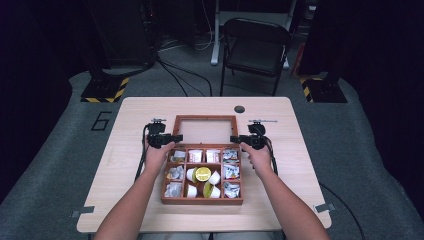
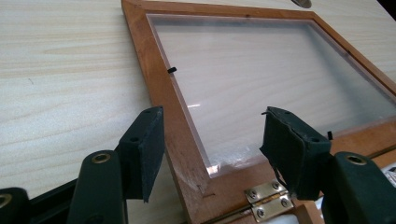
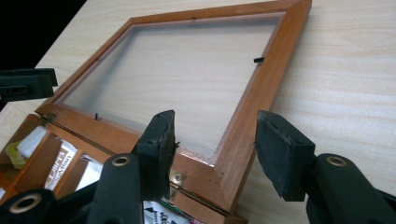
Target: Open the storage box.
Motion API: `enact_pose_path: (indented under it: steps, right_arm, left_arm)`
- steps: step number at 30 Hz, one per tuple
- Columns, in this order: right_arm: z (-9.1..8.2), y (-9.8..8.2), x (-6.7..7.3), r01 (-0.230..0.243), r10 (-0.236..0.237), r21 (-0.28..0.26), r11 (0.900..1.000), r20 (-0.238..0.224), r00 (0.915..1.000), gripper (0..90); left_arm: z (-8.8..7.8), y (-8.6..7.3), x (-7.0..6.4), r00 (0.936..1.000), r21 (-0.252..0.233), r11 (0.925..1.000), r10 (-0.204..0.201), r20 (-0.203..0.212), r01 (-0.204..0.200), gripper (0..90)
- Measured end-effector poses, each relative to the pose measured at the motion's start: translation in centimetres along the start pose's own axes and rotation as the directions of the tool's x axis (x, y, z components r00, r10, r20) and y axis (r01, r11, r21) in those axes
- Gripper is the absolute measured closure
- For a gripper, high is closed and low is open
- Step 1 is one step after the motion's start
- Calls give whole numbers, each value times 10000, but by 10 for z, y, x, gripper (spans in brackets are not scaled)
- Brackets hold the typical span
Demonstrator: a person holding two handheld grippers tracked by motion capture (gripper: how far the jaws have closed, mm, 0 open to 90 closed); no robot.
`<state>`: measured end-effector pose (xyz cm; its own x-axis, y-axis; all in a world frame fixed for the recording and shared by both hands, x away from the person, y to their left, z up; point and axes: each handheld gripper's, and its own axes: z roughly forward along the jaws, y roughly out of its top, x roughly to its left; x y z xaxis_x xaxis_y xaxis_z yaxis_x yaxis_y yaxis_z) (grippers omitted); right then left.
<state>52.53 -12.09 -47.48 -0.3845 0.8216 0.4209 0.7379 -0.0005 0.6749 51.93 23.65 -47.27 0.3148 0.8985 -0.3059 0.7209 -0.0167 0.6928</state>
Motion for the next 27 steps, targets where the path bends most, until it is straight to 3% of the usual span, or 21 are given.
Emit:
enact_pose_path:
  steps: [3, 8, 12, 17, 20, 24, 27]
  right_arm:
    - [-5, 0, 5, -5, 5, -34, 10000, -160, 9999, 474]
    - [-19, -2, 19, 613, -615, -73, 9981, -213, 9979, 467]
    - [-31, -6, 33, 1163, -1166, -87, 9932, -399, 9924, 447]
    - [-43, -13, 50, 1846, -1849, -98, 9828, -390, 9820, 402]
    - [-48, -18, 54, 2299, -2304, -237, 9729, -200, 9729, 397]
    - [-50, -27, 54, 2295, -2297, -109, 9733, -282, 9729, 384]
    - [-51, -32, 59, 2801, -2800, 107, 9599, -113, 9599, 382]
  left_arm:
    - [-7, 0, -2, 9999, -37, 10000, 84, 75, -84, 389]
    - [-23, -4, -5, 9992, -175, 9998, -112, 387, 119, 390]
    - [-36, -9, -10, 9988, -224, 9990, 394, 279, -388, 391]
    - [-50, -19, -19, 9965, -315, 9968, 744, 375, -733, 400]
    - [-56, -25, -25, 9941, -231, 9950, 982, 459, -972, 400]
    - [-58, -30, -30, 9918, -207, 9931, 1164, 531, -1155, 396]
    - [-59, -35, -33, 9886, -184, 9907, 1357, 658, -1348, 392]
